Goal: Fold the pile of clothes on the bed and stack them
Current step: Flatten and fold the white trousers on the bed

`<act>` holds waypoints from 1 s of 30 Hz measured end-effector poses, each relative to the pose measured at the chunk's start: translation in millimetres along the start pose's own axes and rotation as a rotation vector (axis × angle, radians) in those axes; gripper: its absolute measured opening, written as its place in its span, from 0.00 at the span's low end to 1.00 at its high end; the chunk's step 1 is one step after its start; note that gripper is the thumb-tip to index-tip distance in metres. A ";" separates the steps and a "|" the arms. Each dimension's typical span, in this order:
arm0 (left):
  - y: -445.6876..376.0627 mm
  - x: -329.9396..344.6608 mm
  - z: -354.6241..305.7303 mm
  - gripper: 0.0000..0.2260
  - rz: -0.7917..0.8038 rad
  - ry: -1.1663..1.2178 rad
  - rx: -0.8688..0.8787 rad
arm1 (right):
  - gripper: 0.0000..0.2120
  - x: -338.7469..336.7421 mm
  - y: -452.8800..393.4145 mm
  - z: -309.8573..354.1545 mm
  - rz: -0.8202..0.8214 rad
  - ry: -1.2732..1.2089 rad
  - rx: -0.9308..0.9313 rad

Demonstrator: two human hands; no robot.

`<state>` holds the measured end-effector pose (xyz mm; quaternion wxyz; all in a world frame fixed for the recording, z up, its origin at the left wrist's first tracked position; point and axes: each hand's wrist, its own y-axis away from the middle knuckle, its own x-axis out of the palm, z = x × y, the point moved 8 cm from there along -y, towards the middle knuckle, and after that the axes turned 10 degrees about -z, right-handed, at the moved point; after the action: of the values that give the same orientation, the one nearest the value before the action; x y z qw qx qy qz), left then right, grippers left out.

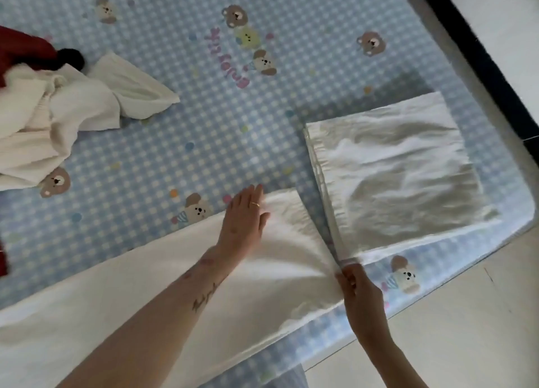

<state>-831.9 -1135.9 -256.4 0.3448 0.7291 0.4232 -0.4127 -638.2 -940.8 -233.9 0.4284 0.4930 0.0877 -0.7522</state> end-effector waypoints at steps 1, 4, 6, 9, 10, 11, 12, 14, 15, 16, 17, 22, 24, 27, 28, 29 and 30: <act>-16.2 5.4 -4.5 0.24 0.045 -0.002 0.003 | 0.08 -0.3 1.3 -2.2 -0.009 0.001 -0.007; -43.4 18.5 -17.6 0.21 0.171 -0.007 0.013 | 0.08 -2.6 2.9 -6.8 -0.051 0.069 -0.018; -49.1 24.3 -18.3 0.20 0.281 0.101 -0.055 | 0.13 2.2 2.0 -7.3 -0.025 0.007 0.036; -57.6 23.7 -16.3 0.09 0.420 0.319 -0.170 | 0.07 3.4 -1.1 0.1 0.064 -0.116 0.042; -63.0 15.9 -14.9 0.04 0.410 0.394 -0.183 | 0.06 -1.2 -2.1 3.9 0.070 -0.117 0.010; -68.6 6.8 -13.3 0.06 0.385 0.454 -0.182 | 0.06 -7.1 -2.7 9.6 0.068 -0.127 -0.030; -72.6 -3.2 -13.1 0.07 0.364 0.511 -0.187 | 0.06 -13.9 -3.8 17.4 0.066 -0.148 -0.071; -78.0 -13.5 -12.5 0.04 0.297 0.608 -0.210 | 0.06 -23.8 -7.8 34.5 0.070 -0.187 -0.150; -82.0 -14.9 -11.9 0.04 0.239 0.637 -0.221 | 0.06 -26.6 -11.9 39.9 0.075 -0.204 -0.153; -86.5 -15.5 -14.5 0.05 0.180 0.659 -0.232 | 0.07 -29.3 -17.0 42.8 0.077 -0.228 -0.131; -91.4 -13.2 -16.2 0.05 0.125 0.668 -0.245 | 0.07 -31.2 -23.3 44.8 0.075 -0.255 -0.107; -108.7 10.9 -30.8 0.05 -0.021 0.557 -0.205 | 0.07 -33.6 -57.1 30.6 -0.023 -0.225 -0.090; -99.1 15.0 -29.6 0.10 -0.075 0.277 -0.148 | 0.06 -15.1 -62.6 16.0 0.019 -0.082 -0.052; -41.5 -1.1 -17.7 0.19 -0.309 0.091 -0.106 | 0.07 -12.4 -62.2 10.1 -0.040 0.139 -0.060; -7.7 -2.9 -5.9 0.20 -0.350 0.087 -0.117 | 0.11 -18.0 -61.1 11.8 -0.121 0.255 -0.097; 31.7 -2.5 11.3 0.21 -0.364 0.058 -0.145 | 0.17 -22.1 -57.4 20.2 -0.229 0.358 -0.164; 72.9 -1.1 32.4 0.22 -0.357 0.018 -0.196 | 0.22 -20.6 -49.5 38.1 -0.320 0.394 -0.257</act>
<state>-776.5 -1193.3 -257.8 0.3317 0.6093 0.5868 -0.4177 -696.7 -919.9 -212.5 0.3381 0.5512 0.3404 -0.6827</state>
